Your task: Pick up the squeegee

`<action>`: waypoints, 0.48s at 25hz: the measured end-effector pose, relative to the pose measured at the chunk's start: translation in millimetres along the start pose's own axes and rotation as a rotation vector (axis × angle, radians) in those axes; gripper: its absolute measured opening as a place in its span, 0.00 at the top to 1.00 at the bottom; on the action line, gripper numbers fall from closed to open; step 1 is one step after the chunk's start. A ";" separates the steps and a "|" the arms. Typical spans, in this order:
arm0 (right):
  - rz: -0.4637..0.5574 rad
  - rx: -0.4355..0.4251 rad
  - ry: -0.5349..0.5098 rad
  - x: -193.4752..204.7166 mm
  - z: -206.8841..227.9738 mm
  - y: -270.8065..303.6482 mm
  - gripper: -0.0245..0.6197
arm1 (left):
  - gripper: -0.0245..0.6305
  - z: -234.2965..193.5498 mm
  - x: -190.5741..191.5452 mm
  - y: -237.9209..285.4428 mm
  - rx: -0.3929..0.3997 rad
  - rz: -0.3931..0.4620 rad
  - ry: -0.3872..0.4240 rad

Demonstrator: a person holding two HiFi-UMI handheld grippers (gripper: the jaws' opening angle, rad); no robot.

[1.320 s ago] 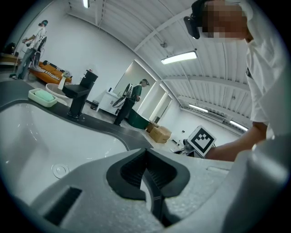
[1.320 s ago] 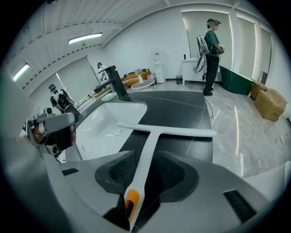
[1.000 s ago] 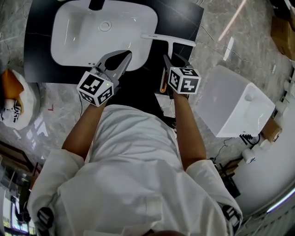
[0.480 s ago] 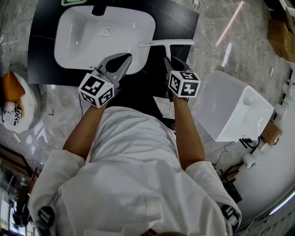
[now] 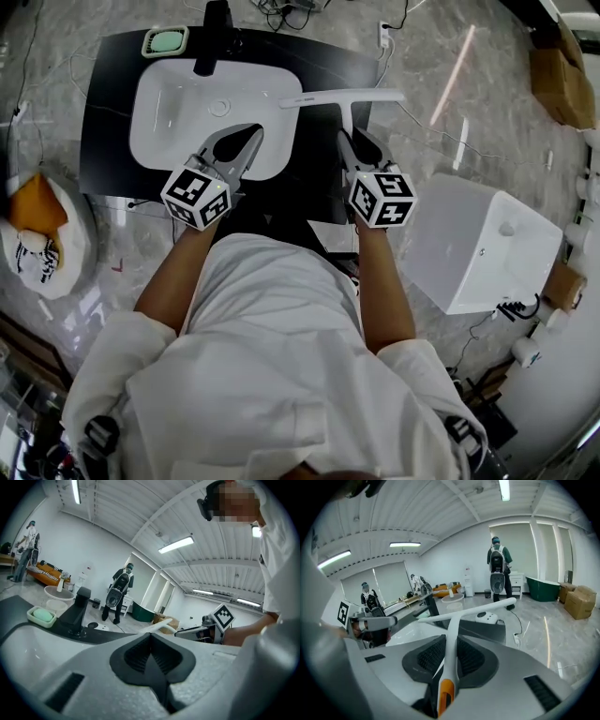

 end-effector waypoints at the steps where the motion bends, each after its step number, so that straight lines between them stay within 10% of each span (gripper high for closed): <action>1: 0.037 -0.003 -0.008 -11.8 -1.5 -7.0 0.84 | 0.94 2.7 -7.9 0.2 0.002 0.009 0.012; 12: 0.438 -0.035 -0.061 -139.5 -19.1 -101.2 0.84 | 0.94 32.5 -132.0 -12.1 0.001 0.172 0.164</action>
Point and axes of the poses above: the fingertips, and each gripper's own axes: y forward along the fingers, z to its right, x out of its underside, the point moved 1 cm from there along -y, backward along the fingers, and after that the axes turned 1 degree about -y, right-handed, at the moved point
